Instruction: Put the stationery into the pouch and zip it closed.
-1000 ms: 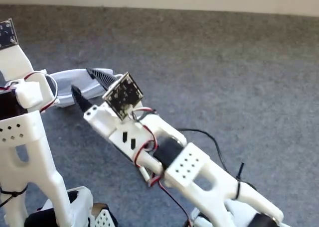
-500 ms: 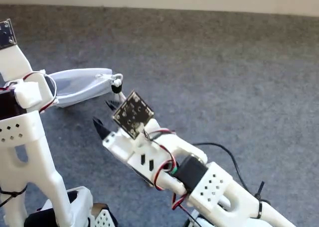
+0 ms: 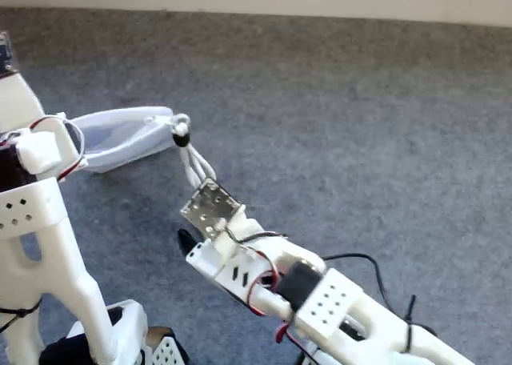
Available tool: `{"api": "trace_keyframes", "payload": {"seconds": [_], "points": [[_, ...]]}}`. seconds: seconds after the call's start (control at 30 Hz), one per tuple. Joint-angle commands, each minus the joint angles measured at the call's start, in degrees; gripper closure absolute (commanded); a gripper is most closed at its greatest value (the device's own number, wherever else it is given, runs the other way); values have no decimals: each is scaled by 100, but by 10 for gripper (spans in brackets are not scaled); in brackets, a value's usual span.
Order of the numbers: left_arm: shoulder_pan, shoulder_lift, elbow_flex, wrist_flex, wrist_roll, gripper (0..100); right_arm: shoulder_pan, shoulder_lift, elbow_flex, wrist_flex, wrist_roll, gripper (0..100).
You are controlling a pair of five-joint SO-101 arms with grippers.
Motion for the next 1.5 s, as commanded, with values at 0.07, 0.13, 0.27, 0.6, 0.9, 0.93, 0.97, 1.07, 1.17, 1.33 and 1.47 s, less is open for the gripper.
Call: {"api": "trace_keyframes", "payload": {"seconds": [0.07,0.13,0.27,0.6,0.9,0.93,0.97,1.07,1.17,1.33,1.47], "points": [[-242,-101,-286,-88,88,992,-22,1640,-752,-127,-624,843],[-233,-101,-277,-88,97,992,-13,2105,-1024,-127,-633,843],[-233,-101,-277,-88,97,992,-4,2914,-1455,-127,-633,843],[-233,-101,-268,-88,97,992,426,4312,-2325,-127,-642,843],[-233,-101,-268,-88,97,992,505,5569,-3134,-127,-642,844],[-233,-101,-268,-88,97,992,514,5684,-3196,-119,-642,846],[-233,-101,-268,-88,97,992,523,5780,-3248,-119,-633,858],[-233,-101,-268,-88,97,992,523,5903,-3371,-119,-615,935],[-224,-101,-268,-88,97,992,523,5912,-3363,-84,-598,992],[-215,-101,-268,-79,97,992,523,5895,-3371,418,-598,994],[-215,-101,-268,-79,97,992,514,5886,-3363,453,-598,994]]}}
